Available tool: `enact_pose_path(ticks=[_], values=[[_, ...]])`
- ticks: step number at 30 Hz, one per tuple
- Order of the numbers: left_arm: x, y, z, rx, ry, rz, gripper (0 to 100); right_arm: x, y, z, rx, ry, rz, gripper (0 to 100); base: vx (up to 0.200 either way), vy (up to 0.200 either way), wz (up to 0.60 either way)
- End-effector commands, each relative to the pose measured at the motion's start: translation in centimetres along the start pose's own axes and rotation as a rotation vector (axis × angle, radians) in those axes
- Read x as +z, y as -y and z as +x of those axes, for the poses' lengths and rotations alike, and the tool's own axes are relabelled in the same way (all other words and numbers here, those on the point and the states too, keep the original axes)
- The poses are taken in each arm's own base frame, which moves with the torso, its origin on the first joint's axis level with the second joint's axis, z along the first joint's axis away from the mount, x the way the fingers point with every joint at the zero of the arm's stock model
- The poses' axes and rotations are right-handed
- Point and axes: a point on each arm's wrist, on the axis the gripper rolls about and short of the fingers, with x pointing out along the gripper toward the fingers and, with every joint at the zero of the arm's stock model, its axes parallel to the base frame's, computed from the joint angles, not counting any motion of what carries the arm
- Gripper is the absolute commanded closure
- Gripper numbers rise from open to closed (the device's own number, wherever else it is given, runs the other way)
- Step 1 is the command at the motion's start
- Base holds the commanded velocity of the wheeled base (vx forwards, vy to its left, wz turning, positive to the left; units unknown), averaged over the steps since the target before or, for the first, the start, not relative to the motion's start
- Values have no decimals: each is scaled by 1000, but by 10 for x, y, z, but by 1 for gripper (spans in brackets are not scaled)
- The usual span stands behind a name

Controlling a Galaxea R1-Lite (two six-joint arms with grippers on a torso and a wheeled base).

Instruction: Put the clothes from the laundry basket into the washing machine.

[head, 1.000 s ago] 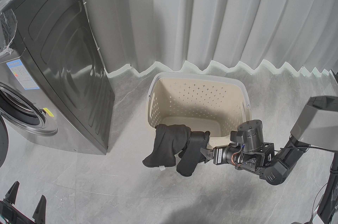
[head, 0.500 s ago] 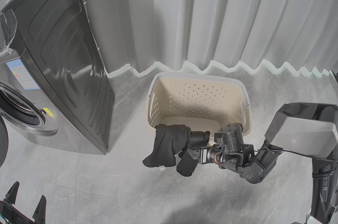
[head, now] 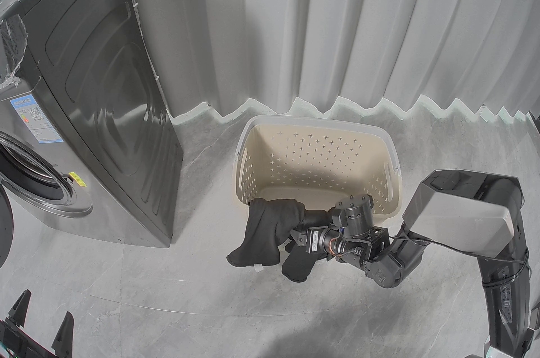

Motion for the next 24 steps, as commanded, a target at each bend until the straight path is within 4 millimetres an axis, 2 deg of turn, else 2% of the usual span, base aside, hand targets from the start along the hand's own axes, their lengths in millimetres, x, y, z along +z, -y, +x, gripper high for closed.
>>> enact_pose_path(ticks=[1, 12, 15, 20, 24], values=[[-5, 0, 0, 2, 0, -1, 0, 0, 3, 9, -6, 12, 5, 100, 0, 0, 0], [-4, 0, 0, 0, 1, -4, 0, 5, 2, 9, 6, 49, 6, 100, 0, 0, 0], [-4, 0, 0, 1, 1, -4, 0, 7, 1, 1, 8, 54, 6, 100, 0, 0, 0], [-4, 0, 0, 1, 1, -4, 0, 19, 0, -35, 16, 58, 5, 100, 0, 0, 0], [-4, 0, 0, 1, 1, -2, 0, 29, 0, -77, 36, 93, 7, 100, 0, 0, 0]])
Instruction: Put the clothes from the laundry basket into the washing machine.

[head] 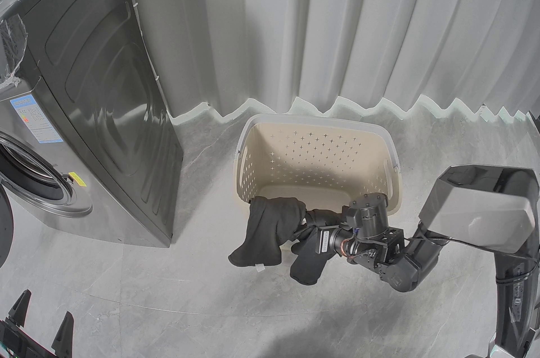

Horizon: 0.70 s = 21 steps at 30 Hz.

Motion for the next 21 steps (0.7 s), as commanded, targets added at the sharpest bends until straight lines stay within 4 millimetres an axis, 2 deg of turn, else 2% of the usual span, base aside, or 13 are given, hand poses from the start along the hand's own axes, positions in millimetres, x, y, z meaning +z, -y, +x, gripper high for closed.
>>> enact_pose_path(ticks=[1, 7, 8, 9, 10, 11, 15, 21], values=[[-4, 0, 0, 0, 2, 1, 0, 27, -4, -57, 36, 74, 8, 100, 0, 0, 0], [-4, 0, 0, 0, 2, 10, 0, 33, -10, -122, 147, 136, -26, 100, 0, 0, 0], [-4, 0, 0, 0, 2, 10, 0, 33, -10, -122, 147, 136, -26, 100, 0, 0, 0], [-4, 0, 0, 0, 3, 15, 0, 33, -17, -152, 247, 173, -63, 100, 0, 0, 0], [-4, 0, 0, 0, 3, 16, 0, 33, -18, -154, 253, 176, -65, 100, 0, 0, 0], [-5, 0, 0, 0, 2, 19, 0, 34, -23, -178, 304, 215, -88, 100, 0, 0, 0], [-5, 0, 0, -1, 0, 27, 0, 41, -30, -218, 388, 300, -127, 100, 0, 0, 0], [-5, 0, 0, 0, 2, 25, 0, 57, -31, -247, 435, 404, -172, 100, 0, 0, 0]])
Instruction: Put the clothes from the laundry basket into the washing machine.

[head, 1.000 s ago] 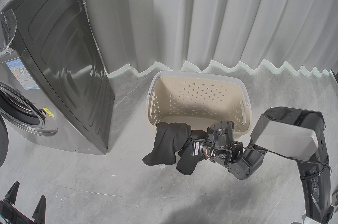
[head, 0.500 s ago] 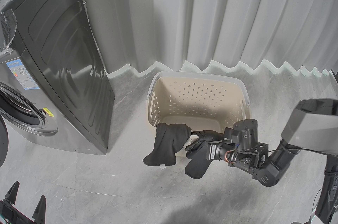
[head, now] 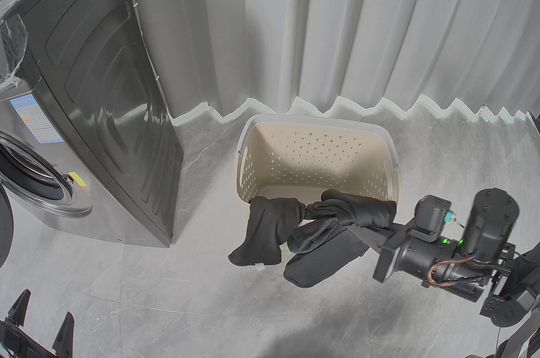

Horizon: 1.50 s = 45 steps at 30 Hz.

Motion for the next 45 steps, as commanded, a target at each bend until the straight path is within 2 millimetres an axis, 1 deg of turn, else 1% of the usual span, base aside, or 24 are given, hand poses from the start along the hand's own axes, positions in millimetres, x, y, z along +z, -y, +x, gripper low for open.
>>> enact_pose_path(ticks=[1, 3, 5, 10, 18, 19, 24, 45], values=[[-5, 0, 0, 0, 1, 3, 0, 32, -15, -44, 89, 153, -53, 100, 0, 0, 0], [-4, 0, 0, 0, 1, 2, 0, 36, -16, -48, 96, 170, -53, 100, 0, 0, 0], [-4, 0, 0, -2, 1, 0, 0, 36, -17, -49, 99, 165, -54, 100, 0, 0, 0], [-5, 0, 0, -3, -1, 2, 0, 34, -15, -47, 72, 145, -51, 100, 0, 0, 0], [-5, 0, 0, -2, -1, 0, 0, 35, -14, -48, 61, 149, -50, 100, -200, 0, 0], [-5, 0, 0, -2, -2, 0, 0, 35, -14, -47, 13, 152, -46, 100, 0, 0, 0], [-5, 0, 0, -2, -2, 0, 0, 32, -14, -43, -60, 150, -34, 100, 0, 0, 0], [-5, 0, 0, -2, -2, -6, 0, 30, -16, -40, -59, 142, -33, 100, 0, 200, 0]])
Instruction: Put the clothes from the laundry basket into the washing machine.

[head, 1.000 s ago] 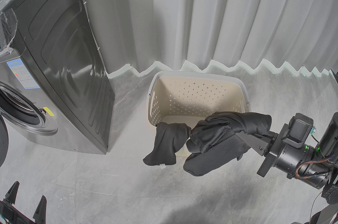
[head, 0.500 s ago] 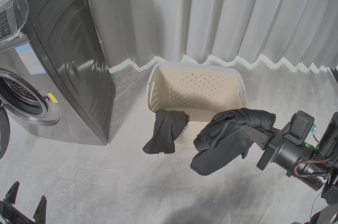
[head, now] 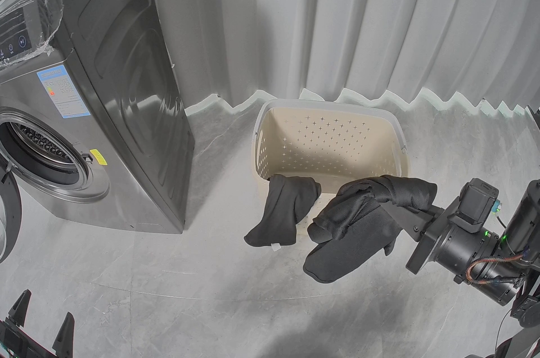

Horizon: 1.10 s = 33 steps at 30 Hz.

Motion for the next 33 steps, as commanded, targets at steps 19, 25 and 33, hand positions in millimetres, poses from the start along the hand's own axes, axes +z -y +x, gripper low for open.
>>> enact_pose_path(ticks=[19, 25, 33], values=[[-4, 0, 0, 0, 0, 1, 0, 0, -7, 0, 39, 0, 2, 100, 0, 200, 0], [-4, 0, 0, 0, 0, 1, 0, -1, -9, 0, 51, -2, 2, 100, 0, 200, 0], [-4, 0, 0, -1, 0, 0, 0, -2, -9, 2, 55, -3, 0, 100, 0, 200, 0]])
